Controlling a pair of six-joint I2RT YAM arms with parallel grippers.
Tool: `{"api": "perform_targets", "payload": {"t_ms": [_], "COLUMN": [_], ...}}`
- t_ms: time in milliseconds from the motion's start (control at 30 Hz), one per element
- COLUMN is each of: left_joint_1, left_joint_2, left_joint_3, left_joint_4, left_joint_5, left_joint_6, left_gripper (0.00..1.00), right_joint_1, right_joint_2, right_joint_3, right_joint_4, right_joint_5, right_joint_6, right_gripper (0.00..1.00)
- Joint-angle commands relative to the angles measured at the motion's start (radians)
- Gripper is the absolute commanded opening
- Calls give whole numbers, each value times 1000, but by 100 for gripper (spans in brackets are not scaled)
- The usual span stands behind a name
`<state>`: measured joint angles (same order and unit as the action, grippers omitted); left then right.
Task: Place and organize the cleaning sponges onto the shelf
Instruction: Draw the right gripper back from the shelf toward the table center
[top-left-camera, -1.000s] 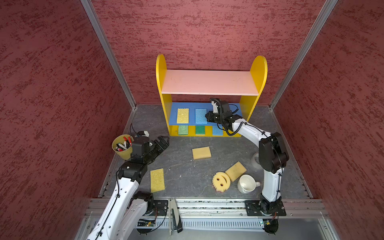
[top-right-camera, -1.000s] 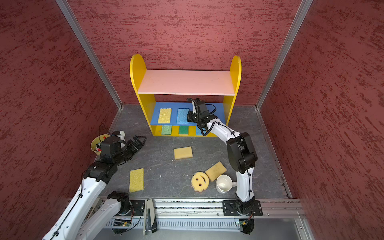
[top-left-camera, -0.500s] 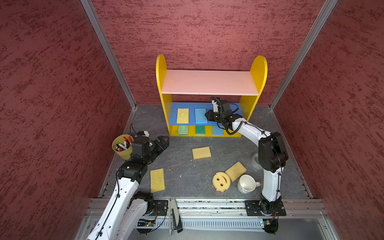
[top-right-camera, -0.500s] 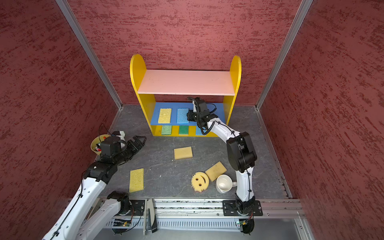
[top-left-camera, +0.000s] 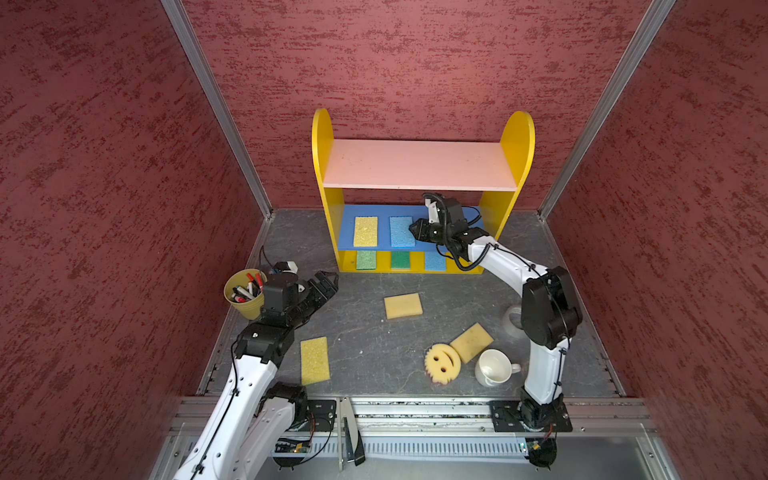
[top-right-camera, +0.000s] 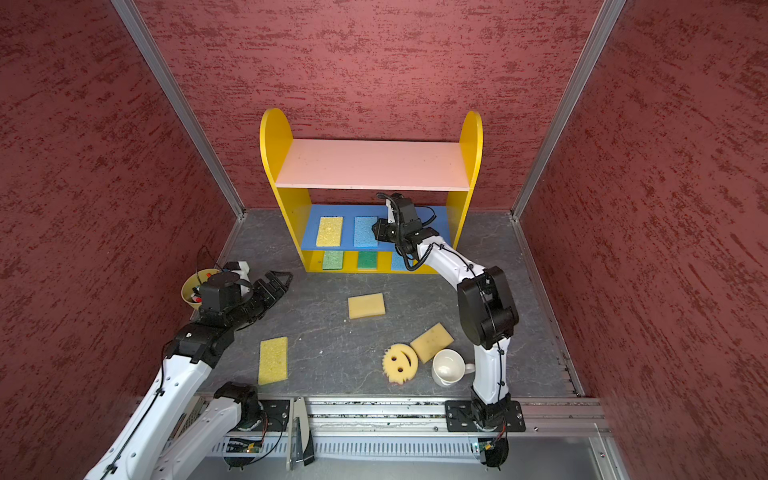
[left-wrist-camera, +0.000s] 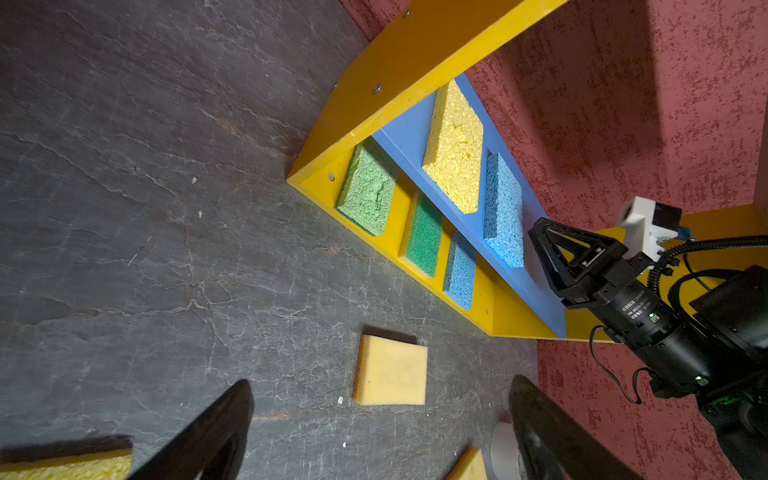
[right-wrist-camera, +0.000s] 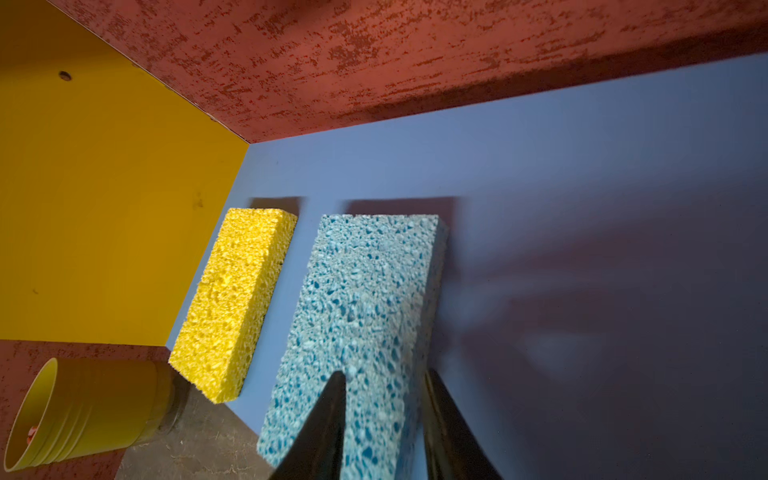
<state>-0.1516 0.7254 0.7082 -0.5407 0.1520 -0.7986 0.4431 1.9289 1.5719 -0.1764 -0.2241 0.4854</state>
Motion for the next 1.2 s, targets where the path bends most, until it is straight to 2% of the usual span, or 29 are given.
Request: {"api": "perform_targets", "payload": {"t_ms": [0, 100, 267, 367, 500, 667, 833, 1000, 1167], "left_joint_1": [6, 7, 11, 15, 25, 57, 79, 82, 85], "left_joint_2": [-14, -14, 25, 48, 41, -6, -148, -266, -285], "left_joint_3": [43, 60, 125, 140, 121, 110, 121, 133, 157], "left_joint_4": [-58, -111, -281, -349, -401, -449, -461, -476, -511], "left_joint_5": [-27, -54, -169, -190, -214, -242, -285, -337, -366], "left_joint_6": [18, 24, 37, 59, 56, 16, -40, -55, -47], "left_gripper": [96, 96, 96, 96, 96, 97, 98, 99, 100], "right_joint_1": [-5, 5, 87, 178, 349, 556, 702, 744, 745], "right_joint_2": [-105, -170, -285, -350, -375, -274, -50, 107, 207], "right_joint_3": [-41, -99, -195, -255, -322, -347, -207, -95, -11], "right_joint_4": [14, 22, 8, 1, 12, 88, 30, 1, -41], "right_joint_5": [6, 32, 113, 188, 274, 239, 157, 23, -46], "right_joint_6": [1, 1, -36, -61, -82, -93, -131, -122, -94], "right_gripper": [36, 37, 37, 38, 39, 42, 45, 49, 54]}}
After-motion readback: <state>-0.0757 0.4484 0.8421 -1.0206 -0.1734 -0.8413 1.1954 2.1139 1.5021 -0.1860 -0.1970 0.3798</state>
